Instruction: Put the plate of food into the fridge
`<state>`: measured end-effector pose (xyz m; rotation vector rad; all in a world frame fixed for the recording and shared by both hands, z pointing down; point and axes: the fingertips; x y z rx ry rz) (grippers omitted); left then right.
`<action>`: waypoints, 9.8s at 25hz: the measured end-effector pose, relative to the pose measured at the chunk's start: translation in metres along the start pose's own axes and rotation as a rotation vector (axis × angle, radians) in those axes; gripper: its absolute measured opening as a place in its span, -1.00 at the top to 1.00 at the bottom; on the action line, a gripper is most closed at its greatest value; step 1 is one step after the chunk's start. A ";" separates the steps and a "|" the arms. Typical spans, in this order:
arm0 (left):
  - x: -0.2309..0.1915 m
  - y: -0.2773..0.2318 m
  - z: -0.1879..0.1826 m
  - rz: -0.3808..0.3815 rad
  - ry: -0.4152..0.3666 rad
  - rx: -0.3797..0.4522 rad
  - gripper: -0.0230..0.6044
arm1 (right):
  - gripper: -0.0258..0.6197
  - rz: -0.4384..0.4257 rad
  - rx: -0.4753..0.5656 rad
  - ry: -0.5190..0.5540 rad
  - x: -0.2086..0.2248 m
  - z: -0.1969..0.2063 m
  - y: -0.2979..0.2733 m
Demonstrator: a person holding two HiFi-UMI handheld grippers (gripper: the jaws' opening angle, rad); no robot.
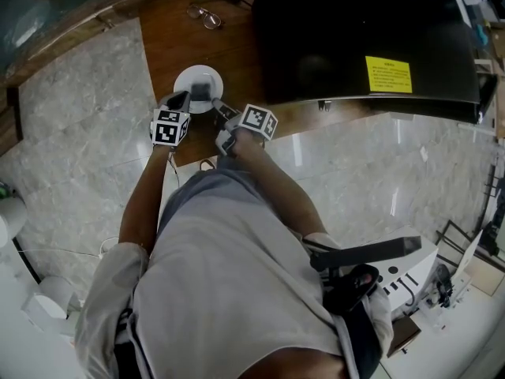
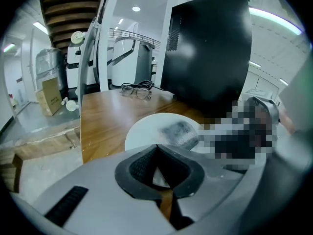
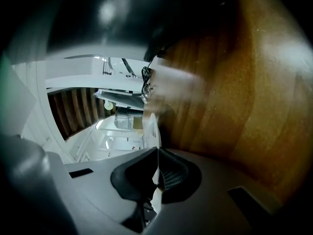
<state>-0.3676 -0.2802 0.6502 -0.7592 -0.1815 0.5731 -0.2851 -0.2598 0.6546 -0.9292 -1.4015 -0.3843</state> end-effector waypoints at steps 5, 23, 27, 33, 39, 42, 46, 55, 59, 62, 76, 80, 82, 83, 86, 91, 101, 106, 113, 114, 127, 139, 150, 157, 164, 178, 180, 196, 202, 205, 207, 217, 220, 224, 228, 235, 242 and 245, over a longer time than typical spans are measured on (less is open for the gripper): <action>0.002 0.026 -0.001 -0.012 0.052 0.105 0.87 | 0.85 -0.016 0.007 -0.002 -0.002 0.014 0.018; 0.040 0.139 0.047 -0.025 0.135 0.242 0.87 | 0.85 -0.134 0.071 -0.036 0.012 0.085 0.100; 0.041 0.167 0.070 -0.039 0.116 0.243 0.87 | 0.85 -0.152 0.093 -0.042 0.003 0.113 0.122; 0.068 0.201 0.100 -0.041 0.107 0.198 0.87 | 0.85 -0.176 0.094 -0.001 -0.007 0.164 0.181; 0.128 0.205 0.078 0.059 0.016 0.240 0.87 | 0.85 -0.208 0.131 -0.028 -0.007 0.176 0.241; 0.158 0.203 0.069 0.117 -0.059 0.251 0.87 | 0.85 -0.239 0.164 -0.025 -0.015 0.179 0.270; 0.204 0.189 0.052 0.185 -0.108 0.256 0.87 | 0.85 -0.263 0.200 -0.034 -0.021 0.165 0.317; 0.302 0.167 -0.024 0.286 -0.138 0.291 0.87 | 0.85 -0.294 0.243 -0.007 -0.034 0.093 0.402; 0.359 0.141 -0.062 0.308 -0.181 0.303 0.87 | 0.85 -0.311 0.246 0.005 -0.041 0.045 0.447; 0.396 0.115 -0.084 0.329 -0.210 0.300 0.87 | 0.85 -0.303 0.248 0.005 -0.039 0.008 0.474; 0.496 0.038 -0.204 0.310 -0.219 0.358 0.87 | 0.85 -0.365 0.188 -0.026 -0.059 -0.144 0.547; 0.527 -0.016 -0.235 0.274 -0.189 0.368 0.87 | 0.85 -0.363 0.146 -0.015 -0.047 -0.214 0.564; 0.543 -0.038 -0.256 0.249 -0.172 0.384 0.87 | 0.85 -0.368 0.119 -0.013 -0.046 -0.249 0.575; 0.546 -0.040 -0.264 0.237 -0.164 0.395 0.87 | 0.85 -0.372 0.105 -0.010 -0.050 -0.257 0.577; 0.545 -0.027 -0.272 0.207 -0.145 0.428 0.87 | 0.85 -0.379 0.069 0.007 -0.064 -0.254 0.578; 0.544 -0.011 -0.274 0.165 -0.141 0.470 0.87 | 0.85 -0.394 0.032 0.044 -0.072 -0.250 0.578; 0.544 0.011 -0.290 0.137 -0.113 0.552 0.87 | 0.85 -0.437 0.034 0.032 -0.091 -0.249 0.583; 0.543 0.009 -0.306 0.155 -0.119 0.587 0.87 | 0.85 -0.457 0.037 0.047 -0.105 -0.255 0.579; 0.534 0.007 -0.328 0.180 -0.124 0.631 0.87 | 0.85 -0.466 0.077 0.048 -0.127 -0.266 0.566; 0.533 0.006 -0.329 0.178 -0.117 0.636 0.87 | 0.85 -0.466 0.076 0.051 -0.130 -0.267 0.564; 0.543 0.019 -0.323 0.186 -0.149 0.618 0.87 | 0.84 -0.446 0.076 0.015 -0.160 -0.282 0.528; 0.563 0.030 -0.365 0.217 -0.295 0.701 0.87 | 0.84 -0.458 0.135 -0.053 -0.169 -0.302 0.517; 0.550 0.002 -0.383 0.216 -0.229 0.702 0.87 | 0.31 -0.416 0.182 0.064 -0.176 -0.308 0.520; 0.546 -0.003 -0.398 0.189 -0.245 0.707 0.87 | 0.83 -0.143 0.382 0.752 -0.180 -0.306 0.534; 0.520 0.008 -0.385 0.057 -0.240 0.699 0.87 | 0.84 0.188 0.415 1.398 -0.192 -0.280 0.504; 0.502 -0.001 -0.403 0.029 -0.254 0.690 0.87 | 0.84 0.196 0.365 1.403 -0.190 -0.288 0.484; 0.501 -0.003 -0.406 0.031 -0.252 0.689 0.87 | 0.84 0.199 0.363 1.398 -0.188 -0.291 0.482; 0.512 -0.007 -0.412 0.077 -0.265 0.677 0.87 | 0.86 0.117 0.400 1.360 -0.207 -0.313 0.478; 0.514 -0.010 -0.411 0.087 -0.276 0.678 0.87 | 0.86 0.110 0.391 1.372 -0.206 -0.314 0.475; 0.511 -0.009 -0.412 0.029 -0.303 0.706 0.87 | 0.86 0.080 0.354 1.373 -0.206 -0.309 0.470; 0.507 -0.004 -0.411 0.009 -0.287 0.723 0.87 | 0.86 0.035 0.318 1.368 -0.205 -0.299 0.469; 0.532 0.018 -0.362 0.024 -0.105 0.770 0.87 | 0.86 0.005 0.291 1.358 -0.166 -0.254 0.493; 0.538 0.012 -0.338 0.016 -0.089 0.736 0.87 | 0.86 0.036 0.308 1.379 -0.151 -0.248 0.502; 0.547 0.014 -0.318 -0.008 -0.087 0.704 0.87 | 0.86 0.050 0.330 1.356 -0.133 -0.245 0.511; 0.562 0.018 -0.311 0.000 -0.071 0.701 0.87 | 0.86 0.048 0.328 1.349 -0.128 -0.240 0.522; 0.569 0.017 -0.312 0.032 -0.059 0.701 0.87 | 0.86 0.047 0.336 1.374 -0.136 -0.236 0.522; 0.579 0.021 -0.318 0.071 -0.111 0.687 0.87 | 0.86 0.072 0.366 1.374 -0.146 -0.244 0.524; 0.584 0.026 -0.316 0.068 -0.122 0.707 0.87 | 0.87 0.083 0.365 1.372 -0.141 -0.240 0.527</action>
Point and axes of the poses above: the fingertips, and each gripper's own axes: y backward along the fingers, x to its right, z out of its underside, and after that the axes turned 6 degrees about -y, right-handed
